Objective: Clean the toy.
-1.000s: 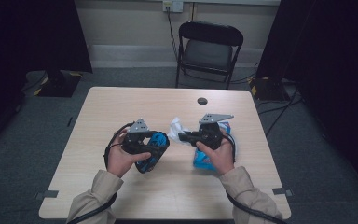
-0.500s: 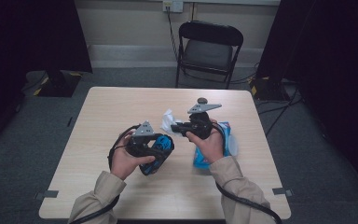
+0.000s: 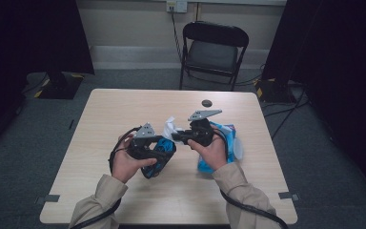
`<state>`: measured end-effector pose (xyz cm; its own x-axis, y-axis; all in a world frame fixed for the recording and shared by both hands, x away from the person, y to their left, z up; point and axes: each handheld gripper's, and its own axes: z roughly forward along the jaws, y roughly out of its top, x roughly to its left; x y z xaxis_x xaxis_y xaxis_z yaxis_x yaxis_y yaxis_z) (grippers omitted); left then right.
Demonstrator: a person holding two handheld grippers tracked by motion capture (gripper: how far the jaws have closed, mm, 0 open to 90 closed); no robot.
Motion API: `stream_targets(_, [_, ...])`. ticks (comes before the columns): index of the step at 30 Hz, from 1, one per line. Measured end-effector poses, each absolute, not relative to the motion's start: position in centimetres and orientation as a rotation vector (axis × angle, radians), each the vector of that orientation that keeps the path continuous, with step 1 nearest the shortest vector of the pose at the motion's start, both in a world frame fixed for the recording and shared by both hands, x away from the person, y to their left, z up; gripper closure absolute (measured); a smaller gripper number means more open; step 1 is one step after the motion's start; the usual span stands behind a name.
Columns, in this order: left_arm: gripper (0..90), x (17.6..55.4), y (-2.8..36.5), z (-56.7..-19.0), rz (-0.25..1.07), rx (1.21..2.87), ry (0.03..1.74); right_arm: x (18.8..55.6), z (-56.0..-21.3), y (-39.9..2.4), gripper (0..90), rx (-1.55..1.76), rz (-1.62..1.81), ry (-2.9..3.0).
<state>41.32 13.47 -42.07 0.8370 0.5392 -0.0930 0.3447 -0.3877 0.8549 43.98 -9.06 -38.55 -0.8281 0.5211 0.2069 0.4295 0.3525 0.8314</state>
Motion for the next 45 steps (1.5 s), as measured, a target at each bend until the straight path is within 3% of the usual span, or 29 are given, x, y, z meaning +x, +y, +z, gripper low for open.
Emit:
stream_targets(21, [26.2, 42.0, 14.6, -42.2, 0.272, 2.022, 0.698, 41.7, -40.5, -9.9, 82.9, 0.86, 1.568, 2.542])
stream_targets(32, [26.2, 41.9, 15.1, -40.9, 0.264, 1.97, 0.687, 42.2, -39.4, -11.9, 82.9, 0.912, 1.622, 2.446])
stream_targets(45, [26.2, 41.7, 14.4, -40.5, 0.234, 1.951, 0.664, 42.3, -40.8, -10.7, 82.9, 0.911, 1.592, 2.498])
